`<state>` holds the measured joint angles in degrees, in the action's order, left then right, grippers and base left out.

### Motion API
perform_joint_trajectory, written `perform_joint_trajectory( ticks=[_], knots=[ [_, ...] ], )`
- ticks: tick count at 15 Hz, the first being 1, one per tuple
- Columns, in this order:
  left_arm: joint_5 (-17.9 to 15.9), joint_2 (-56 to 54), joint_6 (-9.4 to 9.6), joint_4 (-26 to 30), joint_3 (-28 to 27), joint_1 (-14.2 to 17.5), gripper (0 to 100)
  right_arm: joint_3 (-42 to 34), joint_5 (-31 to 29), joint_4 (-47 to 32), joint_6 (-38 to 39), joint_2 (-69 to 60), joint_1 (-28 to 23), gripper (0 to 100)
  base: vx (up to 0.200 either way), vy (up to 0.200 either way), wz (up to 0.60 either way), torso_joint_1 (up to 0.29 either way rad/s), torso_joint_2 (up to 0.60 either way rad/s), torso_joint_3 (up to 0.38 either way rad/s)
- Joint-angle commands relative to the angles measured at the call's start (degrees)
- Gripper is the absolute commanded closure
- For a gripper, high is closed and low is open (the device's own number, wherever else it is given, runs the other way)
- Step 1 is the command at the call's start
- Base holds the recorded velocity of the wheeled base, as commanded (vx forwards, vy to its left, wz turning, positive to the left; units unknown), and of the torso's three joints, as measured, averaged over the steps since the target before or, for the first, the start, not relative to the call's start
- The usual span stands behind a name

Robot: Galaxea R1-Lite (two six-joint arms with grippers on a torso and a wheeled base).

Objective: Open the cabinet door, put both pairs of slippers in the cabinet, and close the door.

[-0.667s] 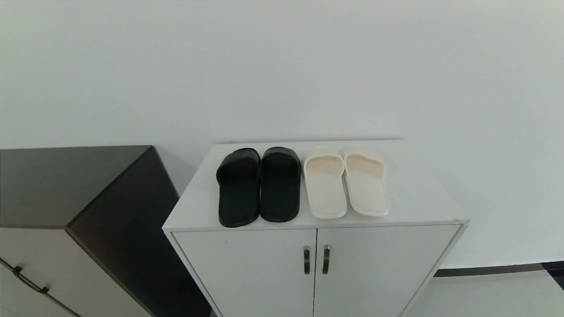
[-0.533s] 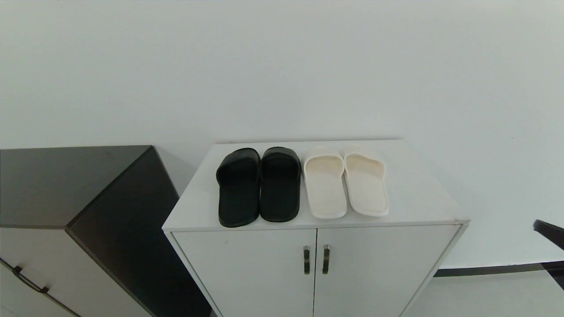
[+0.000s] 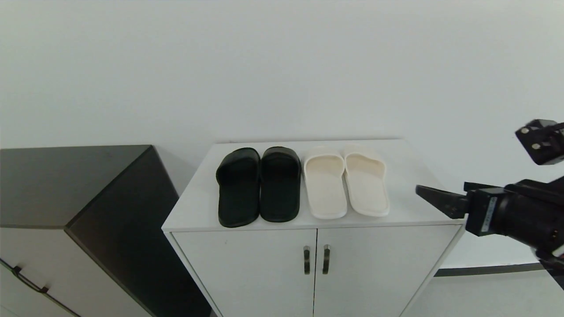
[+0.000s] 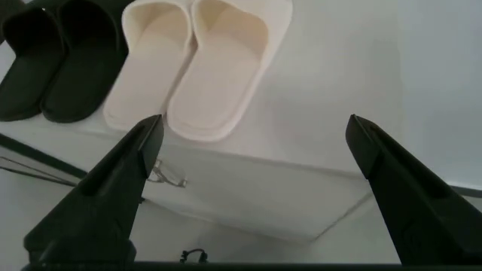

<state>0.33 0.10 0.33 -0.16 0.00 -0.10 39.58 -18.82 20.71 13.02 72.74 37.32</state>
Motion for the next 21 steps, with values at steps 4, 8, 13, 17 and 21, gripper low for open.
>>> perform_joint_trajectory(
  ticks=[4,8,13,17,21],
  knots=[
    [0.02,-0.01,0.02,-0.02,0.0,0.01,100,11.22,-8.25,1.26,0.16,14.89,8.83,0,0.0,0.0,0.0,0.0,0.0,0.0],
    [0.02,0.08,0.02,-0.02,0.0,0.01,100,18.6,-13.7,1.26,0.16,22.44,11.29,0,0.0,0.0,0.0,0.0,0.0,0.0],
    [0.02,-0.01,0.02,-0.02,0.0,0.01,100,23.43,-20.03,1.17,0.08,28.86,11.82,0,0.0,0.0,0.0,0.0,0.0,0.0],
    [0.02,-0.01,0.02,-0.02,0.0,0.01,100,26.51,-20.9,1.96,0.16,32.55,11.38,0,0.0,0.0,0.0,0.0,0.0,0.0],
    [0.02,-0.01,0.02,-0.02,0.0,0.01,100,30.73,-20.73,2.75,0.08,37.56,9.79,0,0.0,0.0,0.0,0.0,0.0,0.0]
  ],
)
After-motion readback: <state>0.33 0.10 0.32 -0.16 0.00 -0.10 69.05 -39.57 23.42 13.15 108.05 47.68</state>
